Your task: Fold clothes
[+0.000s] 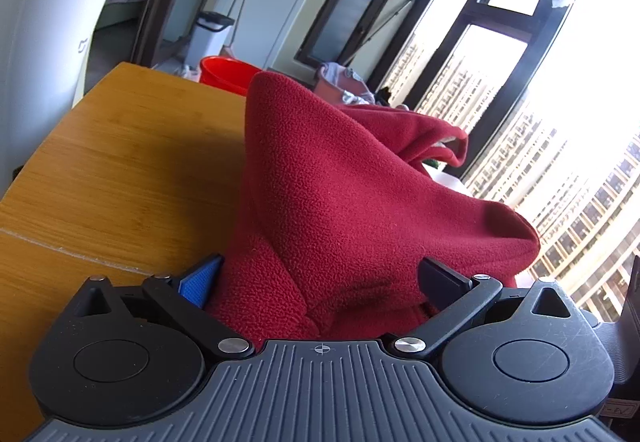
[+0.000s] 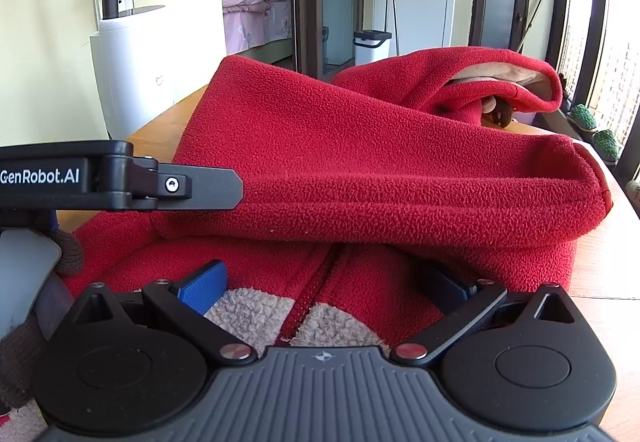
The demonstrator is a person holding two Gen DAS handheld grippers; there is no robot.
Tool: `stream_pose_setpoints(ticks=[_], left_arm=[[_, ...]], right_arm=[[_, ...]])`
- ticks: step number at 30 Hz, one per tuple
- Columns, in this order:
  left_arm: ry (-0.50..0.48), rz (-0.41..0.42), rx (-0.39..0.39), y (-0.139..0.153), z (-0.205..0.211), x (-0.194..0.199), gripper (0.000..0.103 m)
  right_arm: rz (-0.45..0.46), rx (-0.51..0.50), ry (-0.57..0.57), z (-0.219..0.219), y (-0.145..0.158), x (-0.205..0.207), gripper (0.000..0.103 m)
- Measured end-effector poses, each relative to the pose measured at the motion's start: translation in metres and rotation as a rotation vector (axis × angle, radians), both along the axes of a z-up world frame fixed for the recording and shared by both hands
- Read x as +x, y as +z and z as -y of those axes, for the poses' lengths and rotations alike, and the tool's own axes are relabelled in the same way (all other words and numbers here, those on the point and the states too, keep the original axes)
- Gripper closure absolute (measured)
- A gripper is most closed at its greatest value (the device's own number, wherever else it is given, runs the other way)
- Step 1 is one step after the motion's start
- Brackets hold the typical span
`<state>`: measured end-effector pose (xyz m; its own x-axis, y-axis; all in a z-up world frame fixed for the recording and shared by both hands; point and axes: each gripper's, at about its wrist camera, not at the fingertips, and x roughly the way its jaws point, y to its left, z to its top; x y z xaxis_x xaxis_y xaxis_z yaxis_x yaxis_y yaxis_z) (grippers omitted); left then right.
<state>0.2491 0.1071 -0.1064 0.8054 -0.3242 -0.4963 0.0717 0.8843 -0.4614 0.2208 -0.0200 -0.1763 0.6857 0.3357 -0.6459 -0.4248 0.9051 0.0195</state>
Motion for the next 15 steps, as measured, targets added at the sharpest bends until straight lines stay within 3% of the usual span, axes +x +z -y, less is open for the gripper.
stream_pose_setpoints(ticks=[3, 9, 15], left_arm=[[0.009, 0.000, -0.009, -0.001, -0.002, 0.000, 0.000], [0.102, -0.001, -0.004, 0.000, -0.006, -0.006, 0.000], [0.134, -0.007, 0.018, 0.002, -0.005, -0.007, 0.000]], right_arm=[[-0.010, -0.010, 0.029, -0.001, 0.002, 0.007, 0.000], [-0.021, 0.004, 0.270, 0.010, 0.004, 0.036, 0.000], [-0.114, 0.085, 0.329, 0.025, 0.012, 0.049, 0.000]])
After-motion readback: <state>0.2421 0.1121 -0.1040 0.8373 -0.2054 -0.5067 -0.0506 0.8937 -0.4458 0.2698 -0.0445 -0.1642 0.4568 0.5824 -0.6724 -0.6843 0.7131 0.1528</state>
